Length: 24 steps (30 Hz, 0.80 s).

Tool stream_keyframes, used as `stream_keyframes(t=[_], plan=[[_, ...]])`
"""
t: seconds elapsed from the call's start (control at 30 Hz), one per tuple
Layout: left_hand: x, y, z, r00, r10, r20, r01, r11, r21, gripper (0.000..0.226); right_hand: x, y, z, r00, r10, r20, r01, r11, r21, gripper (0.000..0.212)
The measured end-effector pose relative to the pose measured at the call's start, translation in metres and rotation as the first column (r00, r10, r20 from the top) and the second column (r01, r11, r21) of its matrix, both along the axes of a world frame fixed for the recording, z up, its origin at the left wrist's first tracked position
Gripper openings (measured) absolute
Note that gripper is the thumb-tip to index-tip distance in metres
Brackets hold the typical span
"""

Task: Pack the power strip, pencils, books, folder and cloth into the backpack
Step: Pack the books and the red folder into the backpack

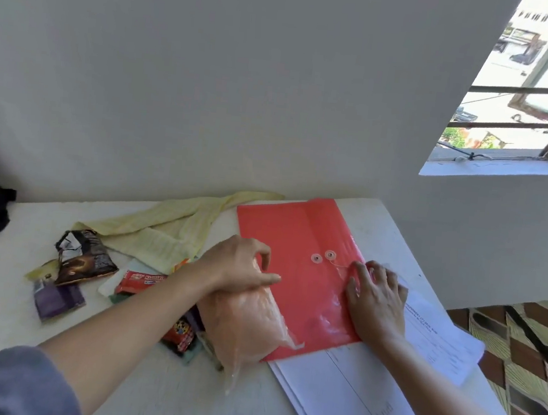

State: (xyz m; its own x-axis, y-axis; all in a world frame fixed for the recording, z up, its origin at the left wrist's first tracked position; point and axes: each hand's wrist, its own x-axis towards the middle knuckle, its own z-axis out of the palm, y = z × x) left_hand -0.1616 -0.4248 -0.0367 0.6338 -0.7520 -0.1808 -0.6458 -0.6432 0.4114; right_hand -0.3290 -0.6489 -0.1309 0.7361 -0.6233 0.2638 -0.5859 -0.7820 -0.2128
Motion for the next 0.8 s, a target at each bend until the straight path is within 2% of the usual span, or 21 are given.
stream_keyframes(t=[0.1,0.23,0.3,0.4,0.47,0.57,0.6,0.67,0.7,0.8], plan=[[0.021,0.009,0.017,0.988,0.147,0.034,-0.144,0.985,-0.099,0.031,0.003,0.000,-0.003,1.000,-0.003,-0.012,0.002,1.000,-0.025,0.024],[0.060,0.022,0.038,0.920,0.389,0.041,-0.376,0.909,-0.181,0.053,0.004,0.000,-0.006,1.000,-0.006,-0.024,0.005,0.999,-0.035,0.025],[0.078,0.031,0.034,0.896,0.441,0.062,-0.430,0.893,-0.134,0.062,0.004,-0.001,-0.006,1.000,-0.004,-0.029,0.003,0.999,-0.036,0.026],[0.088,0.036,0.014,0.857,0.458,0.237,-0.487,0.870,0.076,0.053,0.004,-0.001,-0.005,0.999,-0.006,-0.039,0.005,0.999,-0.046,0.030],[0.085,0.033,0.002,0.864,0.387,0.324,-0.448,0.883,0.141,0.041,0.005,0.000,-0.004,0.999,-0.002,-0.038,0.000,0.999,-0.054,0.030],[0.070,0.016,-0.002,0.889,0.247,0.385,-0.292,0.954,0.062,0.029,0.005,0.001,-0.003,0.999,0.003,-0.033,-0.005,0.999,-0.051,0.025],[0.063,0.008,-0.001,0.914,0.185,0.362,-0.209,0.977,0.028,0.028,0.004,0.001,-0.003,0.999,0.004,-0.037,-0.005,0.999,-0.049,0.024],[0.046,-0.007,0.001,0.977,0.048,0.210,-0.053,0.998,0.016,0.031,0.004,0.001,-0.003,0.999,0.001,-0.044,-0.003,0.999,-0.045,0.027],[0.040,-0.010,0.001,0.986,-0.022,0.164,0.012,0.998,0.062,0.034,0.003,0.001,-0.003,0.999,0.001,-0.047,-0.003,0.999,-0.045,0.029],[0.041,-0.008,0.001,0.956,-0.178,0.234,0.126,0.967,0.220,0.026,0.003,0.001,-0.001,0.999,0.003,-0.036,-0.005,0.999,-0.050,0.033]])
